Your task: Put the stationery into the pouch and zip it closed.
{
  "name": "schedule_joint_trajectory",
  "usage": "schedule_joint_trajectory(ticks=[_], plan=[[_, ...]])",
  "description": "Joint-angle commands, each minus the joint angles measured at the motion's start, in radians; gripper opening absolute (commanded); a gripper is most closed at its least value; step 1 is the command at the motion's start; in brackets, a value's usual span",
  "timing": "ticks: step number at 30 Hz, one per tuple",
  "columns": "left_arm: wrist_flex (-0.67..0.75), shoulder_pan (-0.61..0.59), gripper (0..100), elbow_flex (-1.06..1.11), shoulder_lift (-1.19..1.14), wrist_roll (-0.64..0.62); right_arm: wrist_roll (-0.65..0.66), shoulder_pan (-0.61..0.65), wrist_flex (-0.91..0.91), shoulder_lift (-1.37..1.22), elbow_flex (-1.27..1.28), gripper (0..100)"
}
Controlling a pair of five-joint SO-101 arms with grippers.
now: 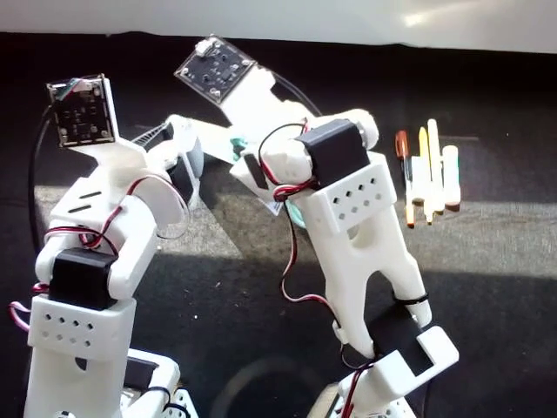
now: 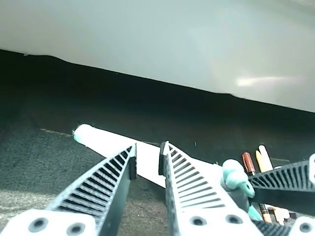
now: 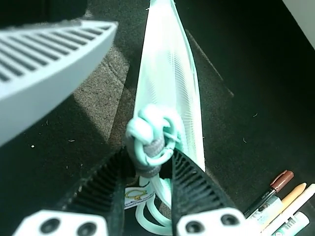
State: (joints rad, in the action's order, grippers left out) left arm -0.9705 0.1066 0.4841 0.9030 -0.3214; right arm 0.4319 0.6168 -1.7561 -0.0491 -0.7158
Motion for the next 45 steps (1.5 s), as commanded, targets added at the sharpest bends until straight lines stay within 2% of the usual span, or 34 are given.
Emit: schedule_joint_trajectory(ticks=[1, 4, 10, 13, 18, 22, 26, 31, 35, 37, 41, 45], plan=[[0.002, 0.025, 11, -0.022, -0.079, -0.015, -0.068, -0.025, -0.005, 0.012, -0.041, 0.5], [0.029, 0.013, 11, -0.024, -0.203, -0.014, -0.098, -0.019, -0.005, 0.010, -0.041, 0.5], [0.141, -0.117, 10, -0.021, -0.387, -0.020, -0.126, 0.030, 0.038, 0.002, -0.039, 0.5], [0.106, -0.234, 10, -0.019, -0.414, -0.017, -0.123, 0.097, 0.038, -0.051, 0.027, 0.5], [-0.035, -0.463, 11, -0.013, -0.423, 0.006, -0.130, 0.151, 0.085, -0.127, 0.153, 0.5], [-0.066, -0.556, 11, 0.079, -0.421, 0.158, -0.242, 0.156, 0.237, -0.200, 0.294, 0.5], [-0.063, -0.619, 11, 0.159, -0.418, 0.178, -0.276, 0.176, 0.351, -0.275, 0.513, 0.5], [-0.071, -0.615, 11, 0.185, -0.417, 0.178, -0.276, 0.143, 0.473, -0.292, 0.817, 0.5], [-0.071, -0.567, 11, 0.191, -0.418, 0.178, -0.270, 0.139, 0.512, -0.291, 0.901, 1.3], [-0.071, -0.538, 11, 0.196, -0.414, 0.178, -0.270, 0.136, 0.470, -0.289, 0.891, 7.8], [-0.071, -0.481, 11, 0.199, -0.421, 0.178, -0.247, 0.110, 0.357, -0.289, 0.794, 28.4], [-0.071, -0.374, 11, 0.245, -0.415, 0.178, -0.212, 0.028, 0.300, -0.291, 0.742, 28.6]])
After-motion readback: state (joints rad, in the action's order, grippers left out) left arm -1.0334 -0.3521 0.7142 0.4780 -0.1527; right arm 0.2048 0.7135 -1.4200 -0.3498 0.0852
